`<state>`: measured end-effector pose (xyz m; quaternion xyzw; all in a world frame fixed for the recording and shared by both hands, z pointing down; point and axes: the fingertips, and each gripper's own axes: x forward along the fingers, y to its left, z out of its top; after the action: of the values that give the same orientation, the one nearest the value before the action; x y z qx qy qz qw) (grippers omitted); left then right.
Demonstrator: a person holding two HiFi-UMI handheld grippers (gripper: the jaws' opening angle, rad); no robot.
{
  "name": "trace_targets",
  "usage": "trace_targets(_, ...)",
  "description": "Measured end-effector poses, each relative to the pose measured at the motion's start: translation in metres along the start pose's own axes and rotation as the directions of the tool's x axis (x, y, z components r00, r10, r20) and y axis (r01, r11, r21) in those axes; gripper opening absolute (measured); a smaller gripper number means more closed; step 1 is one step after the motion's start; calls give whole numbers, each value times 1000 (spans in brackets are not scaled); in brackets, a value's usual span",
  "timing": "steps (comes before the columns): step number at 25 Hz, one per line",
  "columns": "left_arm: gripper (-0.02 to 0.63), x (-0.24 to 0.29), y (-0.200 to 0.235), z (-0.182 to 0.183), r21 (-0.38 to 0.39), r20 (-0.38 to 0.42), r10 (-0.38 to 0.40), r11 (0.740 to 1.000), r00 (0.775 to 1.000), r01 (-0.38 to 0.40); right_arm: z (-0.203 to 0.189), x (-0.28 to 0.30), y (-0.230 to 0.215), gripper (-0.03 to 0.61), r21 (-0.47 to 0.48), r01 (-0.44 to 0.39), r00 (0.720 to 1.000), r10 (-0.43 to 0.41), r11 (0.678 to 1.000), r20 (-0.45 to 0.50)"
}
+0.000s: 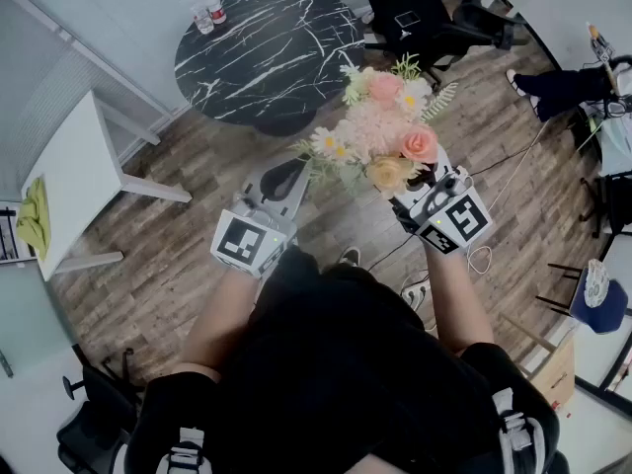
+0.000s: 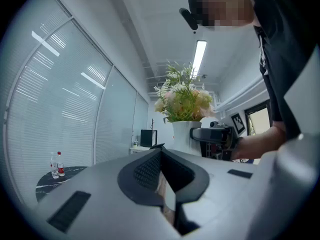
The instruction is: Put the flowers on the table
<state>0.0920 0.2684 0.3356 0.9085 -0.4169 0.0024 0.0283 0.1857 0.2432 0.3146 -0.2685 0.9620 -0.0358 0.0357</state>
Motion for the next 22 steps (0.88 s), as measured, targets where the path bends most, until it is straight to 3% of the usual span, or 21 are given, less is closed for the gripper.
trace_targets(22,12,-11,35,5,41,-10,-19,999,1000,20,-9,31,0,345,6,41,999,-41,999,-8)
